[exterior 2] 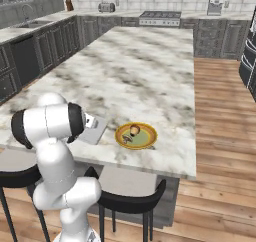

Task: Retrieve the tupperware and aluminum foil from the cabinet and place them on the dining counter near the plate with mushrooms to prepare for storing leftovers.

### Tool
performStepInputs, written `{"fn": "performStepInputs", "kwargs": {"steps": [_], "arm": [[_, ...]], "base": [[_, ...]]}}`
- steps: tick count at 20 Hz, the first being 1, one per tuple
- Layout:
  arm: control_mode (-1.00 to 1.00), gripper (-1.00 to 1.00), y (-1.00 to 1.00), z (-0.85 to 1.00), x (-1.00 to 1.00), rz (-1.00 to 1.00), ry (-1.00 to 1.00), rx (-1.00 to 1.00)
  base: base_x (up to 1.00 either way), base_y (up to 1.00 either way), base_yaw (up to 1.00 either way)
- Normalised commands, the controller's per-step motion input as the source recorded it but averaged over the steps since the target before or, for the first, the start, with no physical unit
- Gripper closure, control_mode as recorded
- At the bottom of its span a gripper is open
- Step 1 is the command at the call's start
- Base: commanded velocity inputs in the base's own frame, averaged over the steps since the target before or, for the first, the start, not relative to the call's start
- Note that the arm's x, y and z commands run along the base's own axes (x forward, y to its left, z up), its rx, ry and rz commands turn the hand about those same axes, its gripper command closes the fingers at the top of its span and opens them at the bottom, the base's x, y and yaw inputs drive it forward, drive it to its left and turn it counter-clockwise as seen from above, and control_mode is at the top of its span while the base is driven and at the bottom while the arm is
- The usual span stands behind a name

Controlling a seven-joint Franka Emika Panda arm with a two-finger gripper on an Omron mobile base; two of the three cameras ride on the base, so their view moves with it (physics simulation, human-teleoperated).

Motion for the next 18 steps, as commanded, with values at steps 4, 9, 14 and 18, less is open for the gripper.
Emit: {"fn": "performStepInputs", "kwargs": {"steps": [4,9,14,18], "arm": [[-1.00,1.00,-0.39,-0.64,0.55,0.00,-0.07,0.02],[-1.00,-1.00,-0.51,-0.51,0.58,0.00,-0.08,0.02],[-1.00,-1.00,-0.11,0.58,0.22,0.00,-0.15,-0.01],[-1.00,-1.00,0.12,1.00,-0.03,0.00,0.00,-0.06]], "base": [[0.00,0.00,0.00],[0.00,0.00,0.00],[0.00,0.00,0.00],[0.00,0.00,0.00]]}}
